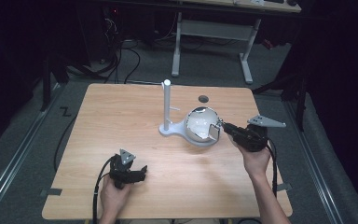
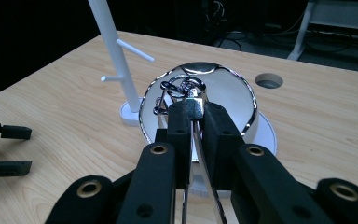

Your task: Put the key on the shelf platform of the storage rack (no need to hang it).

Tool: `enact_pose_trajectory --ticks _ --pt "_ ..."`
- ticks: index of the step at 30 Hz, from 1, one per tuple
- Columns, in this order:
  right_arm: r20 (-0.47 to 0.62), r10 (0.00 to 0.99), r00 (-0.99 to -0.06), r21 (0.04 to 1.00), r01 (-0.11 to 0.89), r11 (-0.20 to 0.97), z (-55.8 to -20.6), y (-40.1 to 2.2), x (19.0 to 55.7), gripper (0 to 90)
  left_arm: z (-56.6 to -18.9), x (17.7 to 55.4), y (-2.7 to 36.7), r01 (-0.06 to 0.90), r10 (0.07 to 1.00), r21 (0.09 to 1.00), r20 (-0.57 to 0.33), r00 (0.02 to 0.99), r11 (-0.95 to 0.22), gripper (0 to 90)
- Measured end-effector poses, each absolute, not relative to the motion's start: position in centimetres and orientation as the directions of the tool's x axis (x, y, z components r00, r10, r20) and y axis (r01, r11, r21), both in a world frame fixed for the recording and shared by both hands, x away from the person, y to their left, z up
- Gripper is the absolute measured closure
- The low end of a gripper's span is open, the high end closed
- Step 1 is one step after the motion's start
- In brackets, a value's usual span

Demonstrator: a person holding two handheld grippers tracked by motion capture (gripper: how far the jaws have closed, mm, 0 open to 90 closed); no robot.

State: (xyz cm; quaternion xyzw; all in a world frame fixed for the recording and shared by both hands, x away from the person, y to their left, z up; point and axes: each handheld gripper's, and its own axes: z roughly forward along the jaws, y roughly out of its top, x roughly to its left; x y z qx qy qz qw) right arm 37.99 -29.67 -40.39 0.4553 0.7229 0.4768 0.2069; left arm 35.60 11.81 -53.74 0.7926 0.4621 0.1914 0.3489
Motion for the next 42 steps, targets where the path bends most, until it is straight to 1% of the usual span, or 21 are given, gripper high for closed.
enact_pose_trajectory --ticks 7,13,19,32,42 --pt "0.105 0.857 -0.505 0.861 0.477 0.175 -40.6 -28.2 40.0 82.3 -53.7 35.6 11.8 0.599 0.866 0.730 -0.019 0.500 -0.330 15.9" --pt "0.108 0.859 -0.501 0.850 0.494 0.182 -41.4 -27.7 41.1 82.2 -53.7 35.6 11.8 0.599 0.866 0.730 -0.019 0.500 -0.330 15.9" --pt "0.126 0.863 -0.488 0.840 0.515 0.169 -42.0 -27.4 41.9 82.2 -53.7 35.6 11.8 0.599 0.866 0.730 -0.019 0.500 -0.330 15.9" --pt "0.103 0.864 -0.493 0.812 0.544 0.214 -43.0 -25.7 43.8 82.2 -53.7 35.6 11.8 0.599 0.866 0.730 -0.019 0.500 -0.330 15.8" --pt "0.114 0.869 -0.481 0.793 0.571 0.212 -44.0 -25.2 44.9 82.2 -53.7 35.6 11.8 0.598 0.866 0.730 -0.019 0.500 -0.330 15.9"
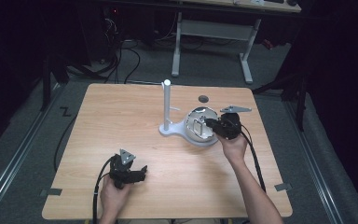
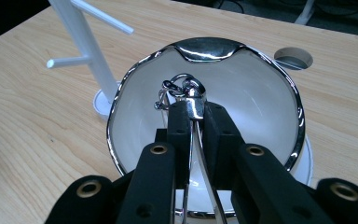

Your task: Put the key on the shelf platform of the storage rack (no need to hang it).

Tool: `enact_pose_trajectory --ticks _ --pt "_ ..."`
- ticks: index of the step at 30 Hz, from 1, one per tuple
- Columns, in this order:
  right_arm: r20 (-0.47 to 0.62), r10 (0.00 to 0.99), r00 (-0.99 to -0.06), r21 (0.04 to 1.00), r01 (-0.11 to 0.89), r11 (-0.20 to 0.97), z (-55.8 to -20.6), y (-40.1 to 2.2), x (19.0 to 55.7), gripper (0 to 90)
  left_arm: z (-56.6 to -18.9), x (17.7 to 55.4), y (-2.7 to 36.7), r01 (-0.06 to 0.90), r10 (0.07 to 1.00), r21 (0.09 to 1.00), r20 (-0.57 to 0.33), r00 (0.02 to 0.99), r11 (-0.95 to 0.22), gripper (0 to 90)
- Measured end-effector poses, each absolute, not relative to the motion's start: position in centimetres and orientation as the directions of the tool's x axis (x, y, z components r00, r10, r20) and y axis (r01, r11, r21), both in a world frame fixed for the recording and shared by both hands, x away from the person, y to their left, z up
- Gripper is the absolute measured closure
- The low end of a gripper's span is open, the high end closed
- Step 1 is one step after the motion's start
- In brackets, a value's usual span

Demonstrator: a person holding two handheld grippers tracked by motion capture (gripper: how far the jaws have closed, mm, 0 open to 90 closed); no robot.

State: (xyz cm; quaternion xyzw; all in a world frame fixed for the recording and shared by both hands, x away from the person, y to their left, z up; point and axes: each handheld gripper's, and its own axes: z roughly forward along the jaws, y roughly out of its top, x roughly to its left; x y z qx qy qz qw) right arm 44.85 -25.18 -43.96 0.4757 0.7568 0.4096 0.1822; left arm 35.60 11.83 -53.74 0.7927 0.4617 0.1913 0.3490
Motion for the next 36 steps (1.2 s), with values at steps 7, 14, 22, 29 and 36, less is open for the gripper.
enact_pose_trajectory --ticks 7,14,22,29,36 --pt "0.111 0.873 -0.475 0.784 0.581 0.217 -44.6 -25.0 45.4 82.2 -53.7 35.6 11.8 0.599 0.866 0.730 -0.019 0.500 -0.330 15.9" --pt "0.100 0.881 -0.463 0.774 0.592 0.223 -44.8 -24.6 46.0 82.1 -53.7 35.6 11.8 0.599 0.866 0.730 -0.019 0.500 -0.330 15.9" --pt "0.078 0.881 -0.467 0.759 0.600 0.252 -45.1 -23.6 47.0 82.0 -53.7 35.6 11.8 0.599 0.866 0.730 -0.019 0.500 -0.330 15.8" --pt "0.071 0.885 -0.461 0.744 0.615 0.261 -45.8 -23.4 47.4 81.9 -53.7 35.6 11.8 0.599 0.866 0.730 -0.019 0.500 -0.330 15.9" --pt "0.078 0.881 -0.466 0.757 0.603 0.252 -45.6 -23.5 47.1 75.4 -53.7 35.6 11.8 0.599 0.866 0.730 -0.019 0.501 -0.330 15.9"
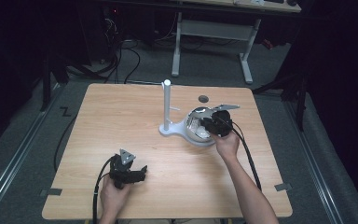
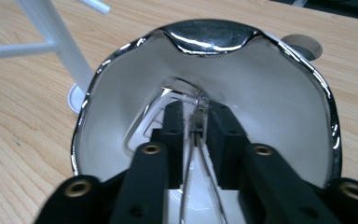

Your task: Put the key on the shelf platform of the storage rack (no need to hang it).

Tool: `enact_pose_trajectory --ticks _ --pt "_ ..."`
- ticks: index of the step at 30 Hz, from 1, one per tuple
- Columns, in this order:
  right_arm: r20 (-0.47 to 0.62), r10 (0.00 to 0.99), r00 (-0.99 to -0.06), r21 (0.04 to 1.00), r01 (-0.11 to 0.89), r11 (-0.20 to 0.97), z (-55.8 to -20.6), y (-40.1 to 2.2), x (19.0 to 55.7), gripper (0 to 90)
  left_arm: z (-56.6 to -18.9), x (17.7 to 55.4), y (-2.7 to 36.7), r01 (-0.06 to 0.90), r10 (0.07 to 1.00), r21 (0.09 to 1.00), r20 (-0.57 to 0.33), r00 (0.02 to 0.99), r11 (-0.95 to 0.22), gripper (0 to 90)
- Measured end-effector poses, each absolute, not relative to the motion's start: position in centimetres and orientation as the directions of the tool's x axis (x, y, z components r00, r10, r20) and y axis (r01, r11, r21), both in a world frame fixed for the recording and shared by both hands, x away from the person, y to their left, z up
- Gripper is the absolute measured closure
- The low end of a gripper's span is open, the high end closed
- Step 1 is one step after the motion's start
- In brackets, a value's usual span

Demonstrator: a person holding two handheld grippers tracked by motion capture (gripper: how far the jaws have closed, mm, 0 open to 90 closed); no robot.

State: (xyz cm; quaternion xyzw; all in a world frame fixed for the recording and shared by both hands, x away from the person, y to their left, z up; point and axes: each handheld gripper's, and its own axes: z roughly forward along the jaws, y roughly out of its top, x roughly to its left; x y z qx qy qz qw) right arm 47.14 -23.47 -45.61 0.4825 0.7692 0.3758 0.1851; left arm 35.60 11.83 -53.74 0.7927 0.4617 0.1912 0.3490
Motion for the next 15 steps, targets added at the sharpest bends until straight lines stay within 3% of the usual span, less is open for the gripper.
enact_pose_trajectory --ticks 6,15 --pt "0.057 0.879 -0.473 0.767 0.584 0.264 -44.9 -23.7 46.5 71.4 -53.7 35.6 11.8 0.599 0.866 0.730 -0.019 0.500 -0.330 15.9" --pt "0.043 0.879 -0.476 0.780 0.566 0.268 -43.8 -24.6 45.5 57.4 -53.7 35.6 11.8 0.599 0.866 0.730 -0.019 0.500 -0.330 15.9"
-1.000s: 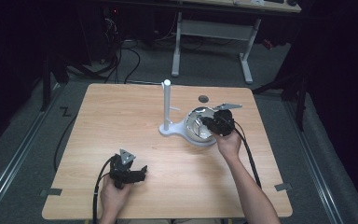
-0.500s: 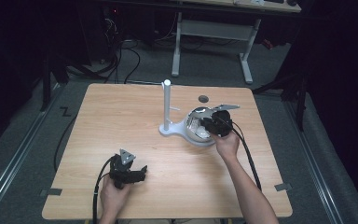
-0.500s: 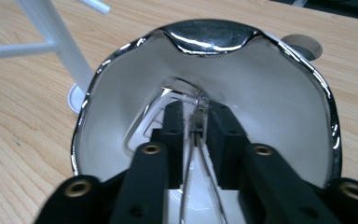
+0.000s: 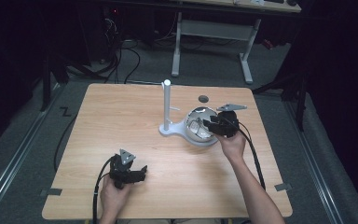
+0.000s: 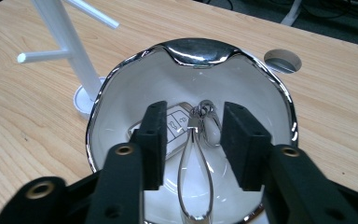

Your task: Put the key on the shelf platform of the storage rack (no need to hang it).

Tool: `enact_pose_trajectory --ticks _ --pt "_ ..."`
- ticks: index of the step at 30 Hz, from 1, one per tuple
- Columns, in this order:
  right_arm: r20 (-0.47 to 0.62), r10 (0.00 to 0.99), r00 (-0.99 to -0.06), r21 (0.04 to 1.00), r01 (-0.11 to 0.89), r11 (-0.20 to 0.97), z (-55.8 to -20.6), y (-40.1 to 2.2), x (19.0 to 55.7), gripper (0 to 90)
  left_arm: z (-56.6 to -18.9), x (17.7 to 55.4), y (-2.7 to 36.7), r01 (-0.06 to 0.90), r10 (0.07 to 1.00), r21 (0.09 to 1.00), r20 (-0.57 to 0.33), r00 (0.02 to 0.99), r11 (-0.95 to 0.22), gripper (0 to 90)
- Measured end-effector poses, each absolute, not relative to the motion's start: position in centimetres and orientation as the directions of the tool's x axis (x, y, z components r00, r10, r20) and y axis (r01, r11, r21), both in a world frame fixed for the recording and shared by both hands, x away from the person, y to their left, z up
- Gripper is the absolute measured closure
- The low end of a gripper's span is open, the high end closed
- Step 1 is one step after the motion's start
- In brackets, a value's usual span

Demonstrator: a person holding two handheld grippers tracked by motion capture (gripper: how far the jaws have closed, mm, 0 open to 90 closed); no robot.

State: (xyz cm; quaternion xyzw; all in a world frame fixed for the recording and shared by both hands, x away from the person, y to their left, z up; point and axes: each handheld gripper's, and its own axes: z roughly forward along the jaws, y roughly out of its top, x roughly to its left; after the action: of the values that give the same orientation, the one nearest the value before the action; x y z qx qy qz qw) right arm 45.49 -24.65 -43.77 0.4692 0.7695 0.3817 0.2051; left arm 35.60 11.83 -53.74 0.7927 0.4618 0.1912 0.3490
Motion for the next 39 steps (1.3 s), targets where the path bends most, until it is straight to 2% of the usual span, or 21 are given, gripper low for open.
enact_pose_trajectory --ticks 13,39 --pt "0.046 0.885 -0.463 0.782 0.569 0.257 -42.8 -25.9 44.3 53.1 -53.7 35.6 11.8 0.599 0.866 0.730 -0.019 0.500 -0.330 15.8" --pt "0.088 0.901 -0.424 0.803 0.566 0.188 -42.3 -29.7 41.2 52.8 -53.7 35.6 11.8 0.599 0.866 0.730 -0.019 0.500 -0.330 15.9"
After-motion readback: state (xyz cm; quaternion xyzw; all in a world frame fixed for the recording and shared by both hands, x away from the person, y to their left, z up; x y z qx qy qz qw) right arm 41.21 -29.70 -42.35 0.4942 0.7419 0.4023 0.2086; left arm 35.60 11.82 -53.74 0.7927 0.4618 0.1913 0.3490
